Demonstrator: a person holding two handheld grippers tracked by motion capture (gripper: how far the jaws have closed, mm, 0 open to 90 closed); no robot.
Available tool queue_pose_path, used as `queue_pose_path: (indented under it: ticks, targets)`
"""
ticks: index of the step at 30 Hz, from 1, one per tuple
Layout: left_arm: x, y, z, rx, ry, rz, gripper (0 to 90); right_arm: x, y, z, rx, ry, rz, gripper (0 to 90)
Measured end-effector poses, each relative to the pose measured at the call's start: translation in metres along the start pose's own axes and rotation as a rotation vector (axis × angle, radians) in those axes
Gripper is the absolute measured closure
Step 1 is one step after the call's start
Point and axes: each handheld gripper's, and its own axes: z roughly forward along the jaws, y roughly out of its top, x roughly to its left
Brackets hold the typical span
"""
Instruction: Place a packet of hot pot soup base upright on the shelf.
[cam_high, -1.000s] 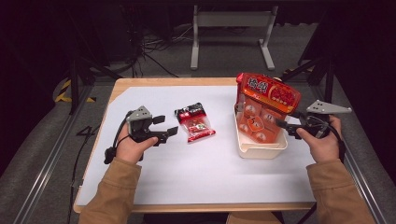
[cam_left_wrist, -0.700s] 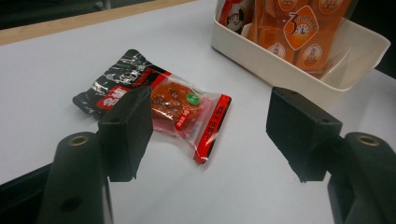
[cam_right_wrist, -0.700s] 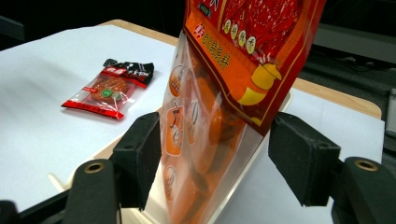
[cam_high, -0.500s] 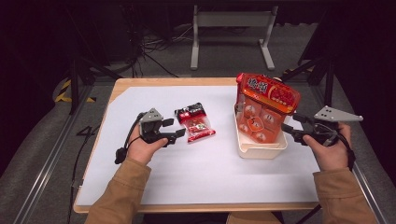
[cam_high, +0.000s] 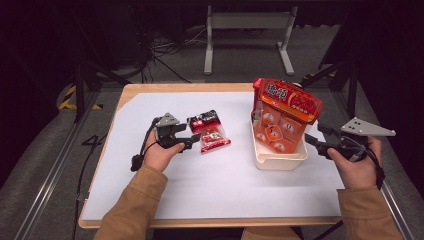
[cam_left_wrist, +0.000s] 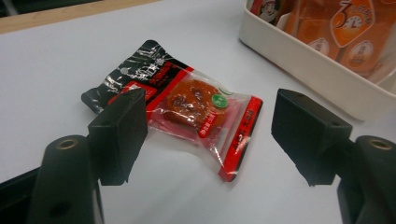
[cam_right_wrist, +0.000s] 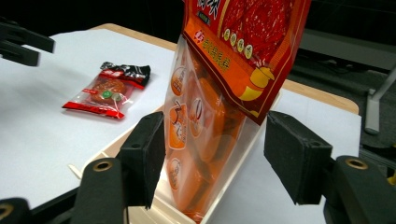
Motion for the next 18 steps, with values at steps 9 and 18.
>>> queue_pose_path:
  ticks: [9, 18]
  targets:
    - [0.004, 0.004, 0.023, -0.005, 0.037, -0.035, 22.1, 0.014, 0.005, 0.006, -0.008, 0.054, -0.047, 38.2]
    - [0.013, 0.004, 0.048, 0.04, 0.08, -0.06, 15.0, 0.025, 0.008, 0.014, -0.003, 0.09, -0.073, 37.3]
